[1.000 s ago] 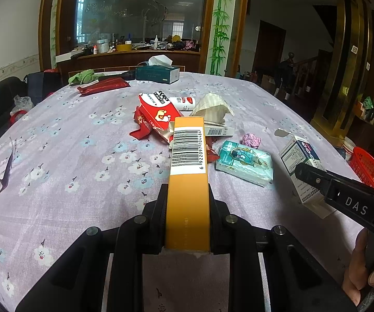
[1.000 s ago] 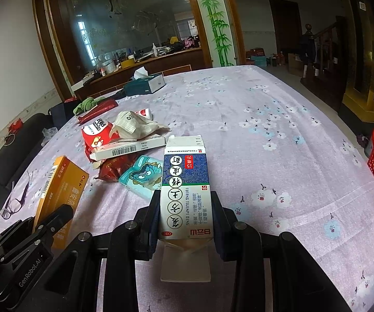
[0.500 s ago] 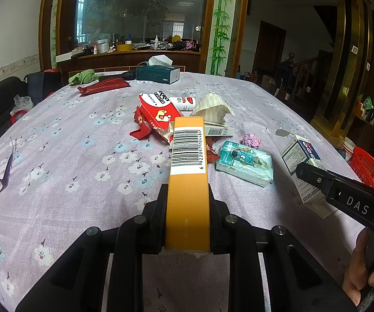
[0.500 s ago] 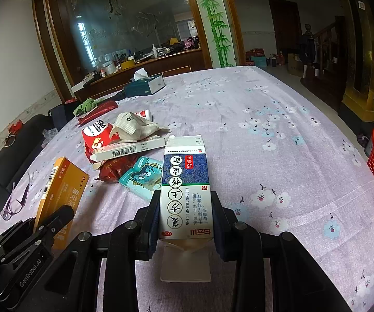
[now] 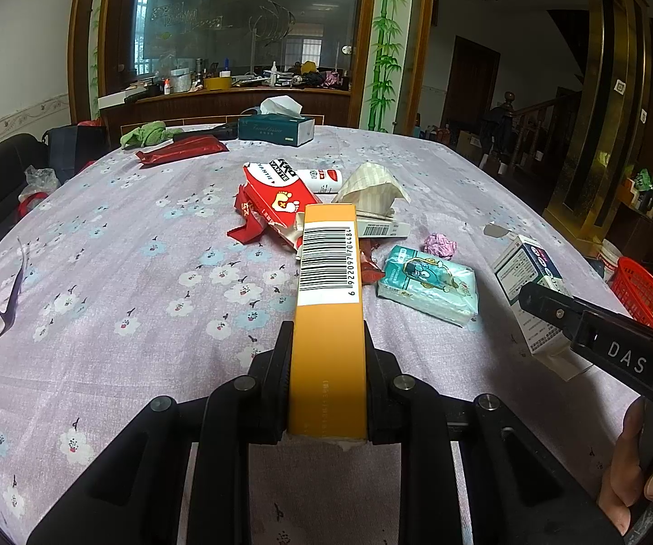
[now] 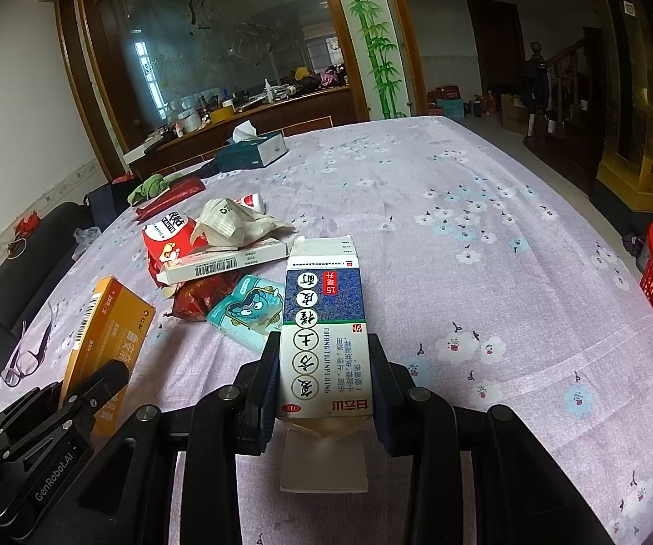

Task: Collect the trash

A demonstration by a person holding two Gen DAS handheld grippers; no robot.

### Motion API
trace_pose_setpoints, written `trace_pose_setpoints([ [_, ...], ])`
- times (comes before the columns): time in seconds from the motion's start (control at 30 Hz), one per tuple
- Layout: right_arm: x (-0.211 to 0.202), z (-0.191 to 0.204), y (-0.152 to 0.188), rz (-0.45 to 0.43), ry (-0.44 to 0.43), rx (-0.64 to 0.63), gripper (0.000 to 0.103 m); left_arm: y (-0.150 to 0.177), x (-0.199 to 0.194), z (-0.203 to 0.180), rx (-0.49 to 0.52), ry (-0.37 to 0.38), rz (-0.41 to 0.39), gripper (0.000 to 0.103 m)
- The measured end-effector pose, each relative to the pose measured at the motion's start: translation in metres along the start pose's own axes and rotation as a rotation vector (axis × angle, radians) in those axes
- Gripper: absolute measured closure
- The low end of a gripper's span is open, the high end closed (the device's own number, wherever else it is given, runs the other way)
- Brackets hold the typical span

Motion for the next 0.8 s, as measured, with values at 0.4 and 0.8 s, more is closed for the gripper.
trace_pose_setpoints([
  [0.4, -0.0016, 0.0003, -0.0012, -0.004, 0.000, 0.009, 0.066, 0.0001, 0.0000, 0.0003, 0.000, 0.000, 0.001, 0.080],
  [0.8, -0.0004, -0.0005, -0.0015, -0.004, 0.000, 0.009, 0.066, 0.0000, 0.0004, 0.0002, 0.001, -0.003, 0.001, 0.080],
])
Point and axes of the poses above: each gripper's, at about its wrist camera, not at the fingertips, and x roughly the way its jaws point, z to its left, y to its underside, the point moved 1 cm from there along x, roughly the way its jaws point, and after that the axes turned 9 degrees about y, right-handed, at the moved point
